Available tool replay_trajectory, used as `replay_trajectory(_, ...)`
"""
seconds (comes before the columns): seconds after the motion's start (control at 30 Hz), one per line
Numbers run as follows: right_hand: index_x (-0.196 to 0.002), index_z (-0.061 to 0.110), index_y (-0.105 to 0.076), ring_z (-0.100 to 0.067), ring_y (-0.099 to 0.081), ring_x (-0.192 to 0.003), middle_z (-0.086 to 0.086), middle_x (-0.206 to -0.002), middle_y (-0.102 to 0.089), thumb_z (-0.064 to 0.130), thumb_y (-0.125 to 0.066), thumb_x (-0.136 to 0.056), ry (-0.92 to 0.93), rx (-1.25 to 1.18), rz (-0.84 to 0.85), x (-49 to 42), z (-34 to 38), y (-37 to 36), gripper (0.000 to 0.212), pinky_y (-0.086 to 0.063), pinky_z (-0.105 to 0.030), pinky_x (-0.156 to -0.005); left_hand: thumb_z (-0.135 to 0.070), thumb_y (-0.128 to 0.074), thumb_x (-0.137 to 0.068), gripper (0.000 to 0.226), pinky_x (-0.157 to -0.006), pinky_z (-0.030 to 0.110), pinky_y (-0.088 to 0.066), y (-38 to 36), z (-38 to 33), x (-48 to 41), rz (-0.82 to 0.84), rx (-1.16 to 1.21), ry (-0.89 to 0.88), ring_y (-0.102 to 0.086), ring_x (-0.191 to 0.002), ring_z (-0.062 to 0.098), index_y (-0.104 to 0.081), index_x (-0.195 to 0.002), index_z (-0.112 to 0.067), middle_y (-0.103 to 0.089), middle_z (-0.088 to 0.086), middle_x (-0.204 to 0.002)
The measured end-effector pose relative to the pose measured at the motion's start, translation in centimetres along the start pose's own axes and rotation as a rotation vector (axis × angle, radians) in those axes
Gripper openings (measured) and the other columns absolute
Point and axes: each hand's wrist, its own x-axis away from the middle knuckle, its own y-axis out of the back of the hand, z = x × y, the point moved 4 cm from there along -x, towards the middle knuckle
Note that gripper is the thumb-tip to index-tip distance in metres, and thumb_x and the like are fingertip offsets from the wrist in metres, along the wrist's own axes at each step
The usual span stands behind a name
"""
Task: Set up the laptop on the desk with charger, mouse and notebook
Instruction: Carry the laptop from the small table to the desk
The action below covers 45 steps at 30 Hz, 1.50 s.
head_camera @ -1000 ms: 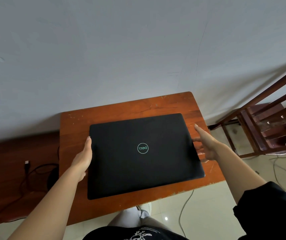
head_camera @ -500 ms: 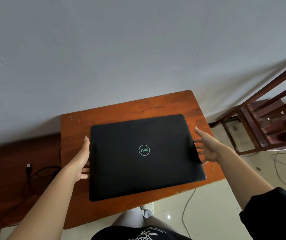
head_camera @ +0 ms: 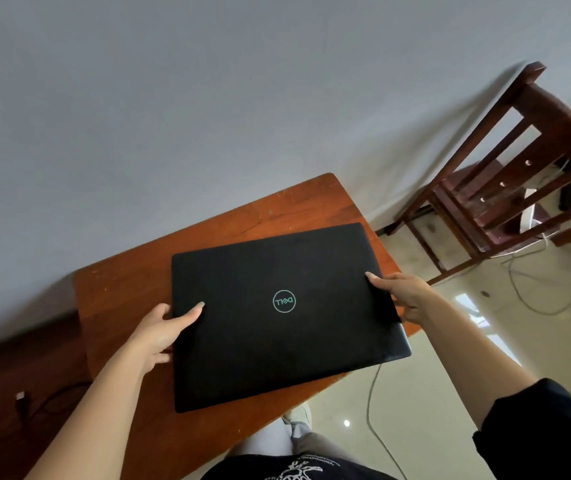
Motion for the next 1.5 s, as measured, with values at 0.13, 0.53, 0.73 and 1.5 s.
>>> replay_trajectory(0.13,-0.107,0.007,-0.066,-0.019,-0.058,-0.09,-0.004,-0.103,-0.065,0.031,-0.081,-0.075,0.034,-0.152,-0.056,0.5,-1.4,2.3,0.043,-0.048,-0.038,-0.075,-0.043,-0.073,-0.078,0.093,-0.105,0.054,-0.037,-1.9,-1.6,-0.1,0.011,-0.041,-0.059,-0.037,-0.136,0.033,-0.022,-0.15,-0.015,-0.032,0.009,-0.153)
replay_trajectory(0.53,-0.095,0.007,-0.068,-0.021,-0.06,-0.089,-0.008,-0.102,-0.067,0.037,-0.083,-0.072,0.044,-0.433,-0.235,1.3,-11.4,18.3,0.041,-0.049,-0.036,-0.075,-0.05,-0.075,-0.073,0.095,-0.103,0.053,-0.04,-17.7,-10.1,4.3,0.187,-0.222,-0.317,-0.043,-0.132,0.032,-0.028,-0.148,-0.013,-0.04,0.007,-0.149)
replay_trajectory(0.73,-0.104,0.005,-0.067,-0.025,-0.06,-0.091,-0.011,-0.106,-0.067,0.036,-0.085,-0.07,0.066,-0.543,-0.311,0.5,-17.9,30.5,0.049,-0.049,-0.035,-0.074,-0.046,-0.077,-0.073,0.092,-0.1,0.048,-0.041,-31.4,-11.8,9.1,0.244,-0.267,-0.39,-0.045,-0.129,0.03,-0.032,-0.144,-0.009,-0.044,0.007,-0.145)
replay_trajectory(1.5,-0.083,0.012,-0.068,-0.035,-0.065,-0.098,-0.014,-0.105,-0.07,0.046,-0.092,-0.046,-0.059,-0.958,-0.68,-2.8,-36.6,72.9,0.056,-0.053,-0.047,-0.089,-0.059,-0.077,-0.065,0.057,-0.069,0.036,-0.056,-86.3,-26.8,22.4,0.54,-0.674,-0.62,-0.064,-0.085,0.021,-0.056,-0.092,-0.013,-0.064,0.003,-0.097)
